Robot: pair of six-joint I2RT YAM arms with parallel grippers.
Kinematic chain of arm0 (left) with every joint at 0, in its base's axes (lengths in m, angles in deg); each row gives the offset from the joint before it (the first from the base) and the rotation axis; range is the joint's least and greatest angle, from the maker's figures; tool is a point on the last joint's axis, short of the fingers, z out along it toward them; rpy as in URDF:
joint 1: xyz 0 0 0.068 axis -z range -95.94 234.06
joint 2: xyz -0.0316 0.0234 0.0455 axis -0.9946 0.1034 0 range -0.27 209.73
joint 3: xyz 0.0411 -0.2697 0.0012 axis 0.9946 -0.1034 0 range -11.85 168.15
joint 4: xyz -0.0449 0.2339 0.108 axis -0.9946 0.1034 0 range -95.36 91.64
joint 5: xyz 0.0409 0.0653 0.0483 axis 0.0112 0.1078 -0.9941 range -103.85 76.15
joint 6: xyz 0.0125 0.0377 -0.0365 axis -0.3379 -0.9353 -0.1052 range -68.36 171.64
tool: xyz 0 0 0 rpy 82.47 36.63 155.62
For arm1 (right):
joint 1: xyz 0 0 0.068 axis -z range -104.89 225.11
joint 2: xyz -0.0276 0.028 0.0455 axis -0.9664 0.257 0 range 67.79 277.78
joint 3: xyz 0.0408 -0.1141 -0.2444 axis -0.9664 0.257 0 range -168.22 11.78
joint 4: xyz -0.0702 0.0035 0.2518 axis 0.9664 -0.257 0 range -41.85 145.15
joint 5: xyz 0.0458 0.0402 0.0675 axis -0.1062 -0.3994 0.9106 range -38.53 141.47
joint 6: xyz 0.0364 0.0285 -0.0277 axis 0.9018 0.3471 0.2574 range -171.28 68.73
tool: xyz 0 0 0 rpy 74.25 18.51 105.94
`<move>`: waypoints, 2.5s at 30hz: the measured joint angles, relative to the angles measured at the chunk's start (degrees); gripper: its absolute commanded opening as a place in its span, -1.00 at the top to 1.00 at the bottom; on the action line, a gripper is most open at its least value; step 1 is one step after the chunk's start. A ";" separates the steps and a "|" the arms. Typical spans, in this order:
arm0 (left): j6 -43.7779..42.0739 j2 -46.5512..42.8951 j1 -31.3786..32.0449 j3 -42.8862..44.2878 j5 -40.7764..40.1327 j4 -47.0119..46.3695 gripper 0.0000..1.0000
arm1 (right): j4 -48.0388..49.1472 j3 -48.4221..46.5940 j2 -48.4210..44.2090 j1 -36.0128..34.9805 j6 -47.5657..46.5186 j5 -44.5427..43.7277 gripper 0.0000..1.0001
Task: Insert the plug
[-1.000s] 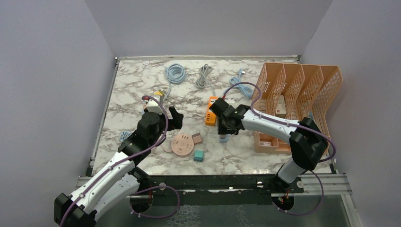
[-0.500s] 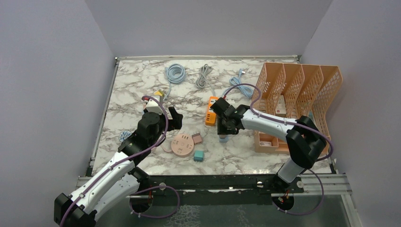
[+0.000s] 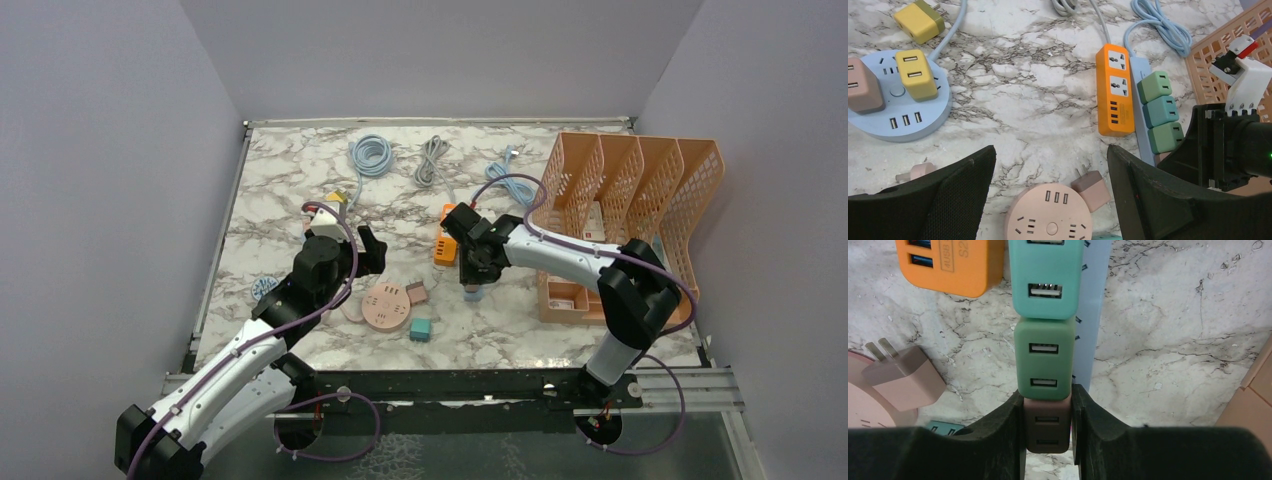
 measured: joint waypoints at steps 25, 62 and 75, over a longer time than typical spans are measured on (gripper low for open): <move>1.31 5.25 0.00 1.92 0.92 0.70 -0.70 | -1.92 -0.96 -13.18 7.56 -11.30 3.17 -0.21; 13.60 3.56 0.00 21.07 -7.17 19.71 -0.68 | 19.61 4.57 1.73 -8.13 -32.70 16.96 -0.27; 8.13 5.18 0.00 28.55 -11.21 20.46 -0.68 | 20.92 -4.72 11.34 -11.56 -30.47 12.15 -0.26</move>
